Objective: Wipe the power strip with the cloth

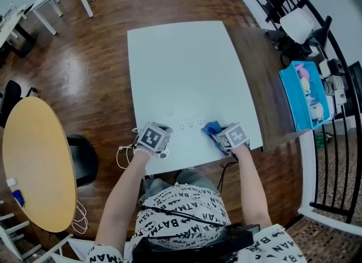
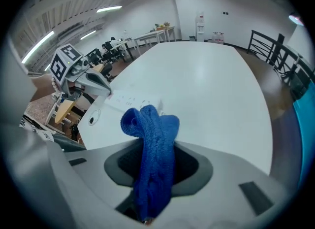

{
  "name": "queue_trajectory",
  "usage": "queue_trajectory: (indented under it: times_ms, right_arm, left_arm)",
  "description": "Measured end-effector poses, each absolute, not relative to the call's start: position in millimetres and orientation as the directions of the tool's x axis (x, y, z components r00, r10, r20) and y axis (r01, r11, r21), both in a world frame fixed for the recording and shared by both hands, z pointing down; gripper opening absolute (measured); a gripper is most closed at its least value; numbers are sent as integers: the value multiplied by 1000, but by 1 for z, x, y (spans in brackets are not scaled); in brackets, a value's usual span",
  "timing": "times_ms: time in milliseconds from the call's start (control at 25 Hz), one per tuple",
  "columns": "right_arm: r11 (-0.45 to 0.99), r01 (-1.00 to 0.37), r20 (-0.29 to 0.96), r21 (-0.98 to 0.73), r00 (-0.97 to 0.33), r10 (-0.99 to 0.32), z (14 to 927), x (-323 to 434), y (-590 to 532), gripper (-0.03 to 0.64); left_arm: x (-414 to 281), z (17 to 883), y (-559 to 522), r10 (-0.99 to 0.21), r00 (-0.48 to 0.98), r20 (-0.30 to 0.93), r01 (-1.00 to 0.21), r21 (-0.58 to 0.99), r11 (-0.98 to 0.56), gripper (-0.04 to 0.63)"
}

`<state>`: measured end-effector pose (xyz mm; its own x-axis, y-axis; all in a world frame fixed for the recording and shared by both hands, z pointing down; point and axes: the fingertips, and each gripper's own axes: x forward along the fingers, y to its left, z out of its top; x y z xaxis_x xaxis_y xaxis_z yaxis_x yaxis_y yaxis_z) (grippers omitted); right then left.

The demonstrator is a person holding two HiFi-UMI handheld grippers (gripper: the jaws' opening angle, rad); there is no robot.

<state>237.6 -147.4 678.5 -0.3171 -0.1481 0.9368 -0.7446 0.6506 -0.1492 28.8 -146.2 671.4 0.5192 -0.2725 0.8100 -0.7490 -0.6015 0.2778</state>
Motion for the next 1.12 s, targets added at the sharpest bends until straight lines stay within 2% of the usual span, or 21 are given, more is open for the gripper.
queue_trajectory:
  times_ms: [80,240,400,880,1120]
  right_arm:
    - [641,-759,939,-116,-294,-178,675,251,-163,149]
    - [637,-762,916,-114,-329,-230,662,239,-197,149]
    - [663,-738,913,-125,-347,-214,665,212,-209,149]
    - [648,-747,918,-145,-346,-193,670,222,-163,150]
    - [634,-754,900,-170,-381,-212,652,202,-128,150]
  left_arm:
    - [30,671,-145,-277,516,811,-755,278,-594,0]
    - [25,672,-145,-297,502,813,-777,272,-568,0]
    - [19,671,-146,-317,495,809,-792,270,-548,0]
    - [16,674,-147,-320,487,813,-803,272,-531,0]
    - [19,671,-148,-327,488,809,-796,259,-548,0]
